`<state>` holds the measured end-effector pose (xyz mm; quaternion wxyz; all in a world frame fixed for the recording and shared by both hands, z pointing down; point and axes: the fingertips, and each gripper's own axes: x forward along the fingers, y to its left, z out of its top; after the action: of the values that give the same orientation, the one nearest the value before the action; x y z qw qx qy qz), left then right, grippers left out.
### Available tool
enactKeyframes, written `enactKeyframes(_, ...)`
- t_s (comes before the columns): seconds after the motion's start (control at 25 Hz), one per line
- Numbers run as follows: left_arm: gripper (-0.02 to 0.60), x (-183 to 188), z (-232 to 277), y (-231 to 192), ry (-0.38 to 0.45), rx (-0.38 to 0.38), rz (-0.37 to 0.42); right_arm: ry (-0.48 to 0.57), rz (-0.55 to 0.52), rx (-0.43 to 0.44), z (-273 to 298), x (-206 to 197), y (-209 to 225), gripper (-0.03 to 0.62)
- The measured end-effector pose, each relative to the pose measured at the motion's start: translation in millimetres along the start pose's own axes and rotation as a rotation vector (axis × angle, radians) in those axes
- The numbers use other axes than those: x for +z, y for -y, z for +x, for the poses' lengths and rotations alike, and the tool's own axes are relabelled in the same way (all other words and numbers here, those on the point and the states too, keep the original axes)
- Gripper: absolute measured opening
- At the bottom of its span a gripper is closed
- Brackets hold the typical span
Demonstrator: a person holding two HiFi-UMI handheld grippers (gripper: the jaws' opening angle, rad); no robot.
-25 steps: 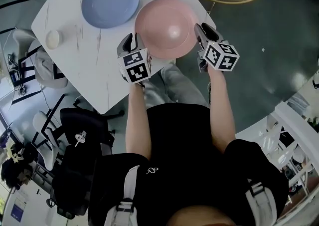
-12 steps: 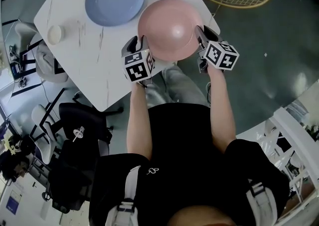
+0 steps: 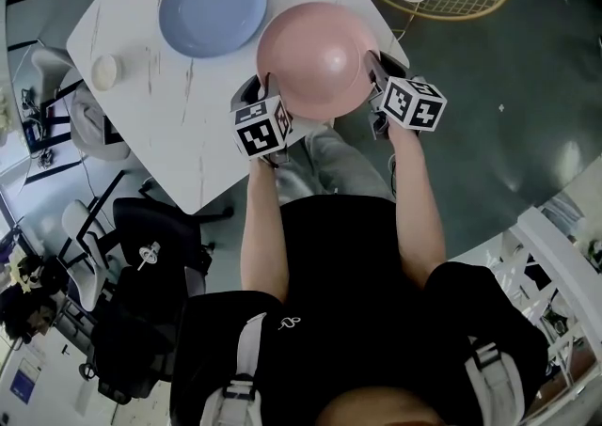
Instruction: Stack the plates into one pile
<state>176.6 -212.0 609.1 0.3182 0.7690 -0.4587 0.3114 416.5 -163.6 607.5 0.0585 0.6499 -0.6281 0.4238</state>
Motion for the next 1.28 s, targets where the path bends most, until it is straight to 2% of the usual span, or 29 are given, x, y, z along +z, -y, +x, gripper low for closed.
enactKeyframes(0.28, 0.092, 31, -7, 7, 0.071, 0.007, -0.012, 0.046, -0.009, 0.029, -1, 31, -5, 0.057)
enactKeyframes(0.52, 0.093, 55, -28, -8, 0.132, 0.078, -0.059, 0.038, -0.013, 0.08, 15, 51, -31, 0.057)
enactKeyframes(0.72, 0.087, 63, -44, -49, 0.172, 0.106, -0.124, 0.035, -0.046, 0.142, 39, 57, -77, 0.057)
enactKeyframes(0.96, 0.077, 95, -47, -110, 0.214, 0.144, -0.191, 0.024, -0.086, 0.185, 83, 75, -135, 0.057)
enactKeyframes(1.28, 0.078, 123, -26, -164, 0.204, 0.139, -0.22, -0.005, -0.119, 0.159, 137, 89, -173, 0.058)
